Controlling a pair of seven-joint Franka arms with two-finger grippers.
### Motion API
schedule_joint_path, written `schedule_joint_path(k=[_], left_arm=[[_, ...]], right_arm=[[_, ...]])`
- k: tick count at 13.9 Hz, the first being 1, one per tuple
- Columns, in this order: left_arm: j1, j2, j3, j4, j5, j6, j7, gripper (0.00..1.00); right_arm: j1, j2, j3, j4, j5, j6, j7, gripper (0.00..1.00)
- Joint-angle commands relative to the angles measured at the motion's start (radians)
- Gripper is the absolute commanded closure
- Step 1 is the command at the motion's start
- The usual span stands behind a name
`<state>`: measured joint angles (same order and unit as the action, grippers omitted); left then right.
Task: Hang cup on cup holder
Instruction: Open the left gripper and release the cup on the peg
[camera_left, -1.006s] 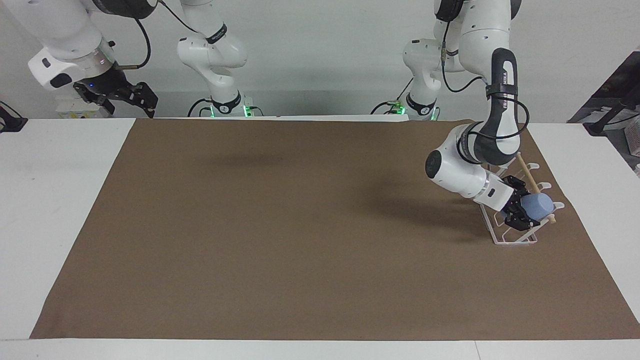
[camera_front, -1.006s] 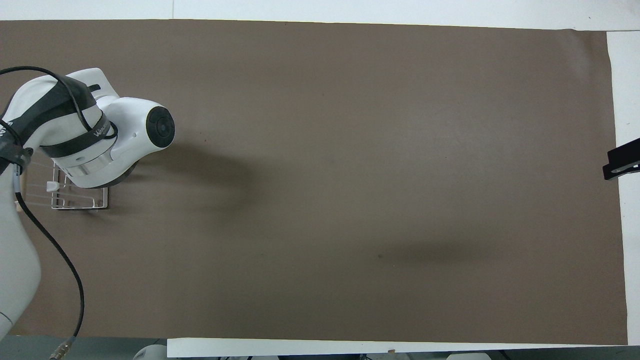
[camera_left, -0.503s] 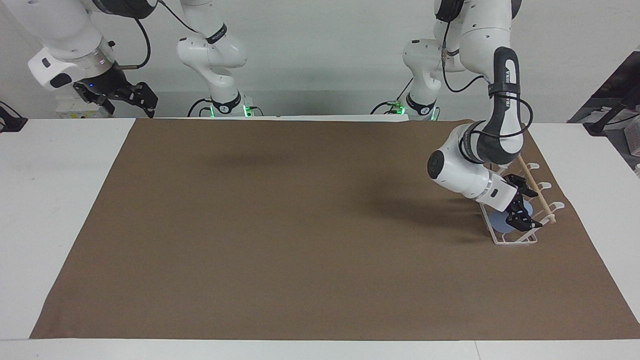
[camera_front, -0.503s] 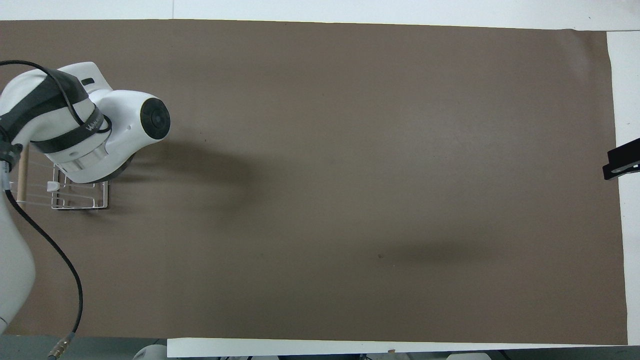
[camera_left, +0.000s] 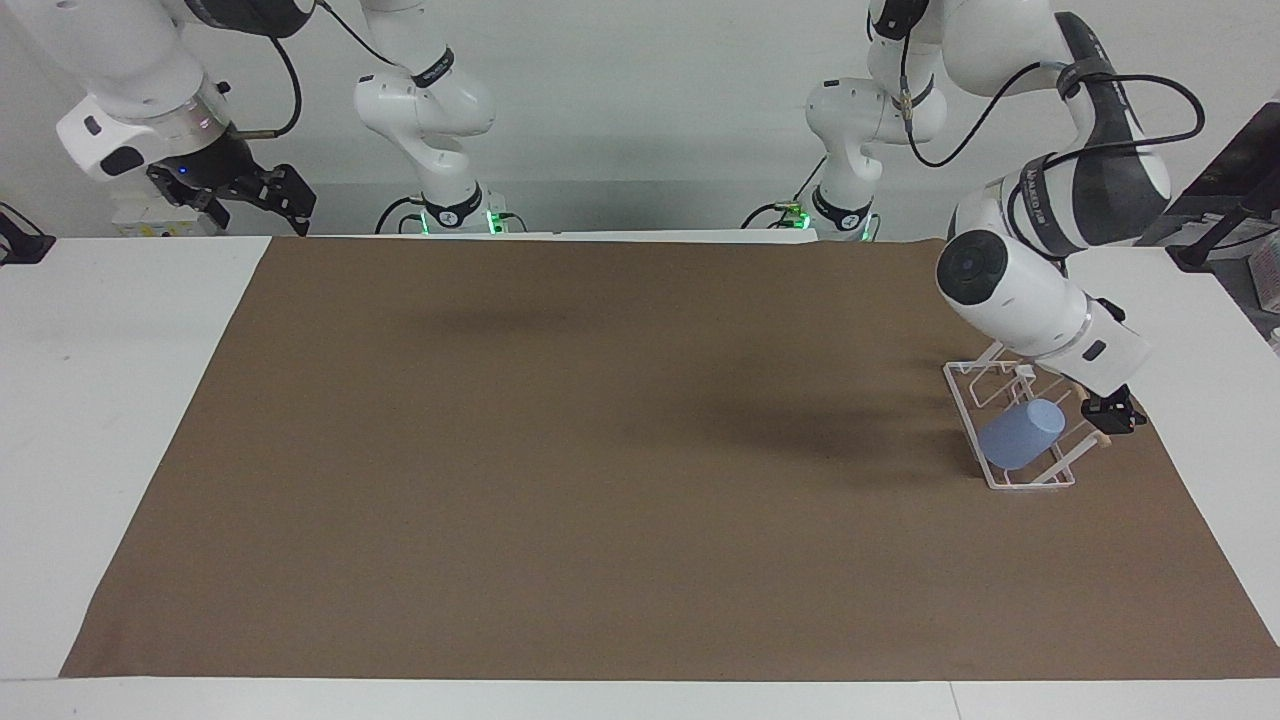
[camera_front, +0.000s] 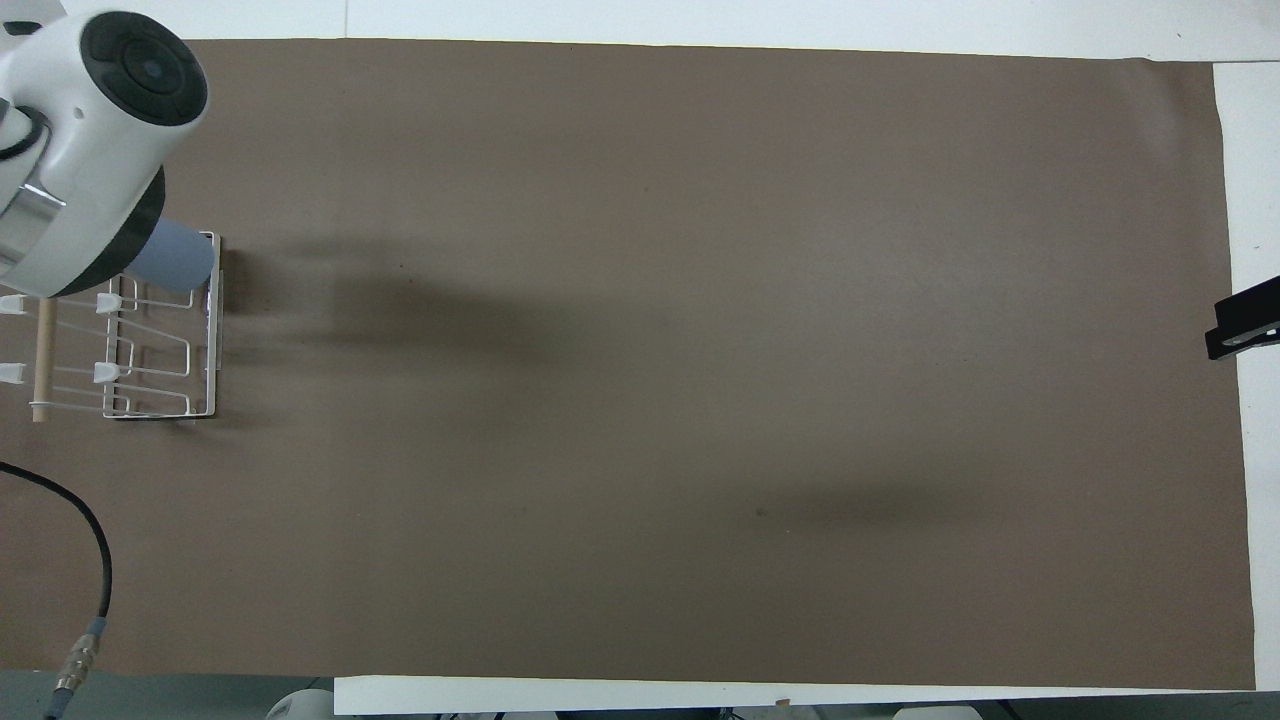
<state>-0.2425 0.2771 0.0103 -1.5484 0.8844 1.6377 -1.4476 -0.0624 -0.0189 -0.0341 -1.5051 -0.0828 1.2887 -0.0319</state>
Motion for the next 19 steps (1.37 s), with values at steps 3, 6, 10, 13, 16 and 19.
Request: schedule_joint_path(k=[3, 6, 10, 13, 16, 19], left_arm=[[0.006, -0.048, 0.003, 0.08, -0.252, -0.131, 0.333, 0.0], [0.08, -0.098, 0.003, 0.08, -0.521, -0.14, 0.536, 0.0], [0.124, -0.128, 0.002, 0.08, -0.703, -0.196, 0.868, 0.0], [0.124, -0.144, 0.002, 0.082, -0.757, -0.213, 1.126, 0.0], [0.124, -0.168, 0.005, 0.082, -0.771, -0.208, 1.359, 0.0], [0.118, -0.18, 0.003, 0.097, -0.803, -0.182, 1.464, 0.0]], right_arm=[[-0.014, -0.01, 0.008, -0.015, 0.02, -0.002, -0.023, 0.0], [-0.014, -0.01, 0.008, -0.015, 0.02, 0.0, -0.023, 0.0], [-0.014, -0.01, 0.008, -0.015, 0.02, 0.0, -0.023, 0.0], [-0.016, -0.01, 0.008, -0.017, 0.02, 0.0, -0.023, 0.0], [-0.016, -0.01, 0.008, -0.017, 0.02, -0.002, -0.023, 0.0], [-0.016, -0.012, 0.008, -0.017, 0.02, 0.0, -0.023, 0.0]])
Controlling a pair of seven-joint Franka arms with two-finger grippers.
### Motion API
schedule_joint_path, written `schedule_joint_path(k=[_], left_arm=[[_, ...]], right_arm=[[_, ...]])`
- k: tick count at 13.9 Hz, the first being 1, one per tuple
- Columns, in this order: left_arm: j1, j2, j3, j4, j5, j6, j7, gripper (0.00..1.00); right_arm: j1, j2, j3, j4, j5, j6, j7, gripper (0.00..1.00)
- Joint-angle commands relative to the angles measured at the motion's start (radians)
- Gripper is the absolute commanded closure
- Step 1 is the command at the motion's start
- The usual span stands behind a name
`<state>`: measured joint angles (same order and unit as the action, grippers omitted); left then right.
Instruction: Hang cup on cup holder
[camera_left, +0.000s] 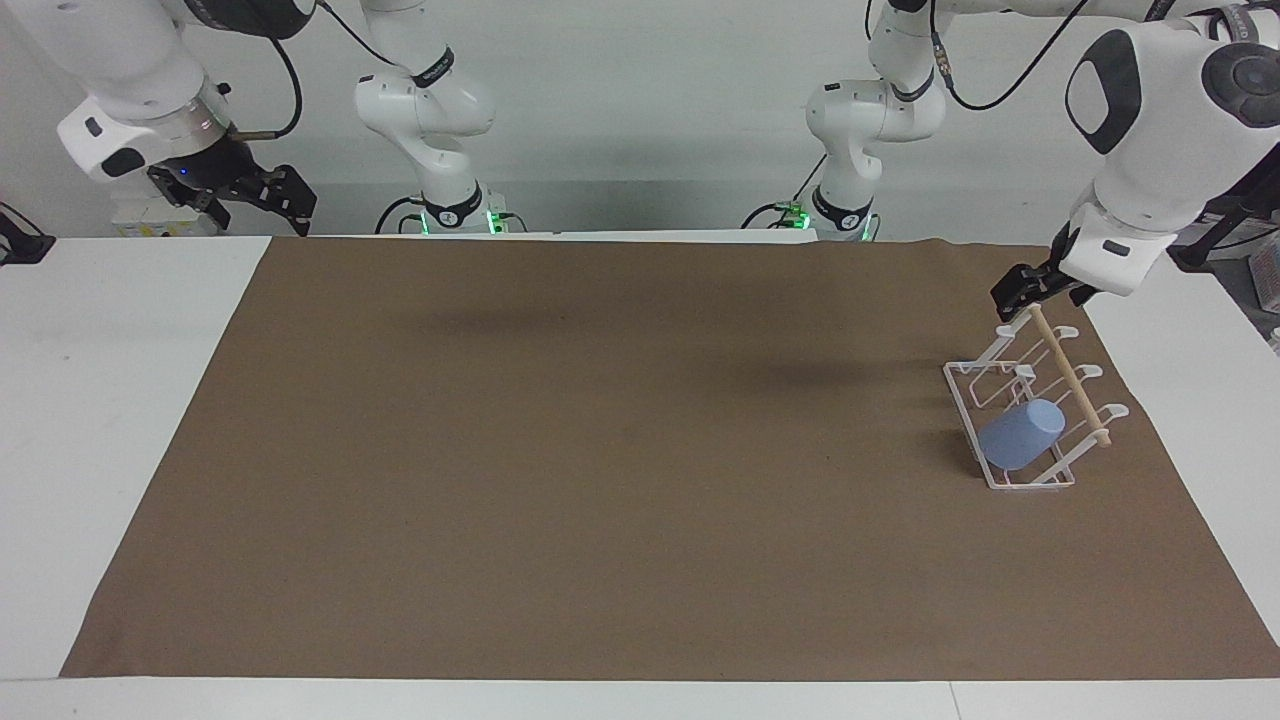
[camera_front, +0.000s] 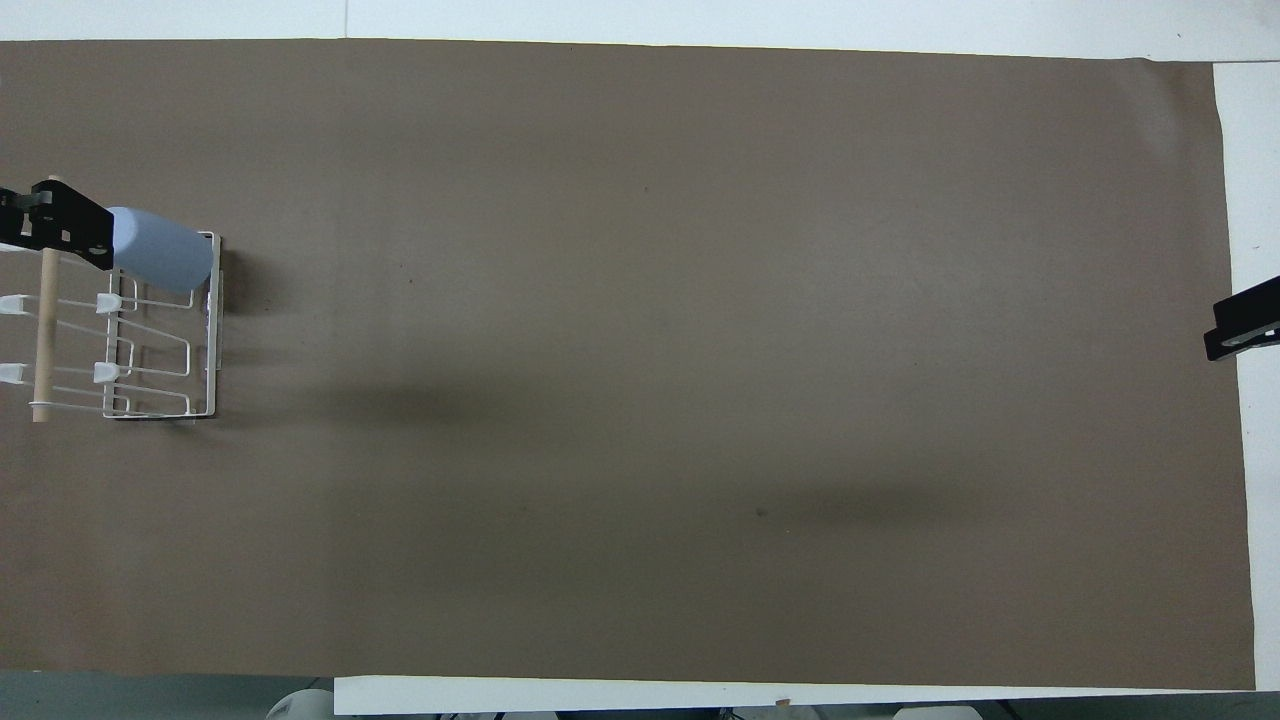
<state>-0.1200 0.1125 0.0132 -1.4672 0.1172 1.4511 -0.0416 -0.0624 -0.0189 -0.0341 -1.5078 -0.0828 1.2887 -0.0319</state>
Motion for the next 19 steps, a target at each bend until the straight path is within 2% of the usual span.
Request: schedule_joint_path(k=[1, 3, 6, 8, 10, 12, 19], left_arm=[[0.0, -0.016, 0.001, 0.03, -0.069, 0.029, 0.062, 0.0], [-0.006, -0.007, -0.002, 0.045, -0.105, 0.096, 0.042, 0.0], [0.006, -0.019, 0.011, 0.051, -0.097, 0.11, 0.043, 0.0], [0.005, -0.081, 0.028, -0.054, -0.106, 0.112, 0.039, 0.0], [-0.004, -0.115, 0.028, -0.1, -0.106, 0.097, 0.017, 0.0], [0.003, -0.131, 0.028, -0.093, -0.138, 0.088, 0.005, 0.0], [-0.003, -0.157, 0.028, -0.102, -0.14, 0.101, -0.032, 0.0]], right_arm=[[-0.016, -0.01, 0.008, -0.014, 0.02, 0.0, -0.023, 0.0], [-0.016, -0.01, 0.008, -0.014, 0.02, 0.0, -0.023, 0.0], [-0.016, -0.01, 0.008, -0.014, 0.02, -0.002, -0.023, 0.0], [-0.014, -0.01, 0.008, -0.014, 0.02, 0.0, -0.023, 0.0], [-0.013, -0.012, 0.008, -0.014, 0.02, 0.0, -0.023, 0.0], [-0.013, -0.012, 0.008, -0.014, 0.02, 0.0, -0.023, 0.0], [-0.011, -0.012, 0.01, -0.014, 0.018, 0.001, -0.019, 0.0]])
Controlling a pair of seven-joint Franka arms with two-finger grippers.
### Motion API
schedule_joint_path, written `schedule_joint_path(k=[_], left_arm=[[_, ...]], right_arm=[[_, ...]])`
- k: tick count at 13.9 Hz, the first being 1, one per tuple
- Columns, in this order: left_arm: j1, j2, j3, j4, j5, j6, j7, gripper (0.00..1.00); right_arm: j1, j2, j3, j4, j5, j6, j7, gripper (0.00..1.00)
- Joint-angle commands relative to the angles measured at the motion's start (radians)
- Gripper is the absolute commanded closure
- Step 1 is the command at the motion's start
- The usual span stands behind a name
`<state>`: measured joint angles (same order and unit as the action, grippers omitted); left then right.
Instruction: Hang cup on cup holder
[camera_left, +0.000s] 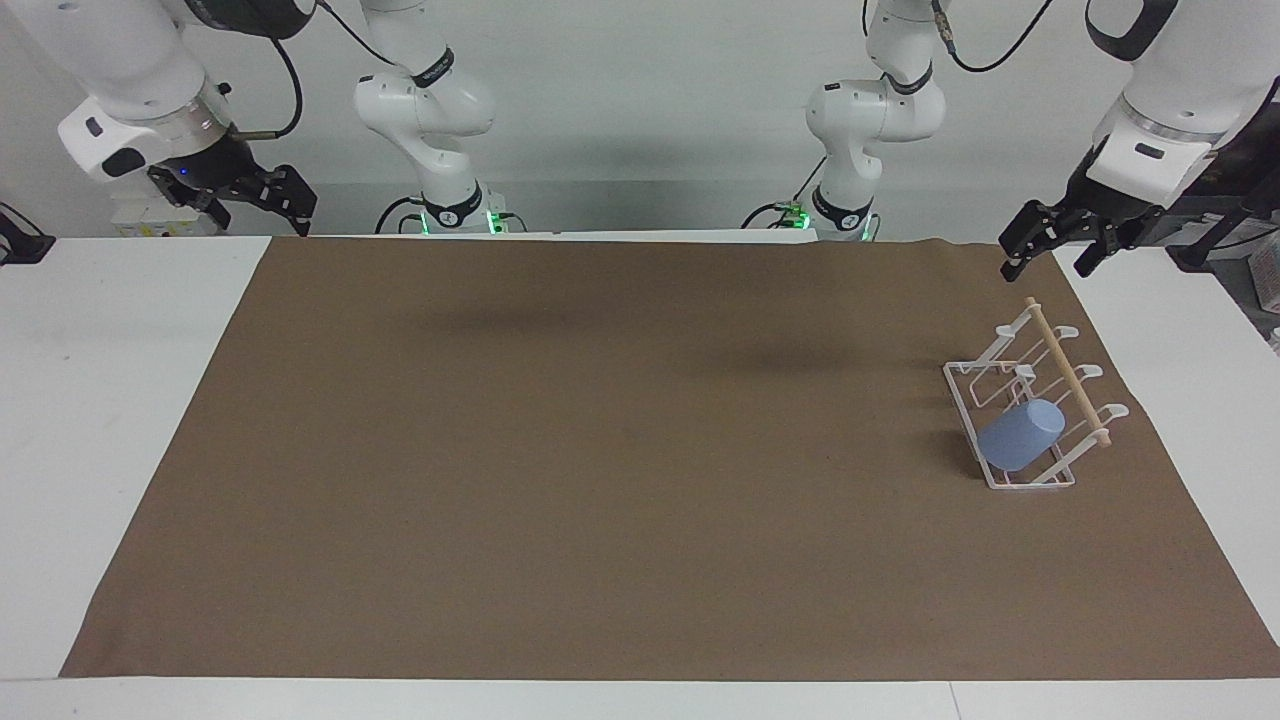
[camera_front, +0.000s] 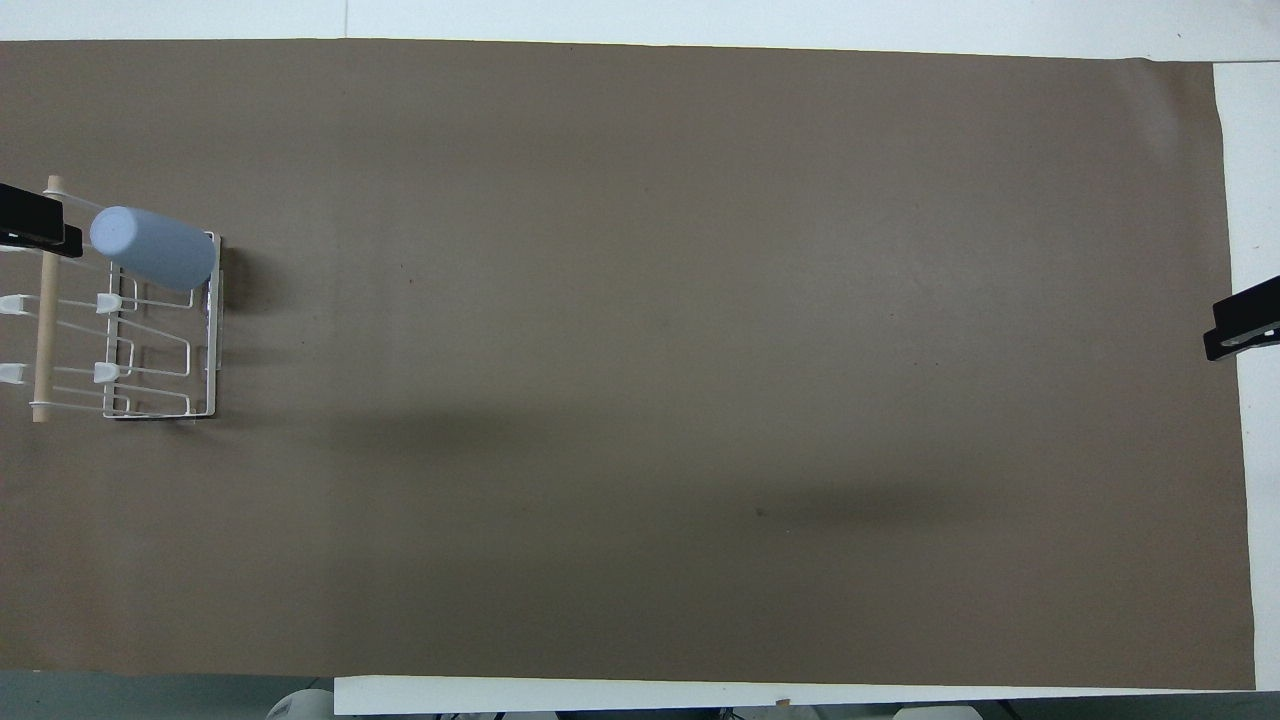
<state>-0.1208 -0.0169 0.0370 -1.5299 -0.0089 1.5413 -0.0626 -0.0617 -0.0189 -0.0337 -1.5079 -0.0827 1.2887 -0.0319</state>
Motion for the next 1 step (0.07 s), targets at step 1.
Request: schedule_joint_path(k=[1], left_arm=[[-0.003, -0.028, 0.004, -0.039, -0.013, 0.008, -0.008, 0.0]], right_arm=[[-0.01, -0.012, 0.009, -0.014, 0.018, 0.001, -0.019, 0.0]])
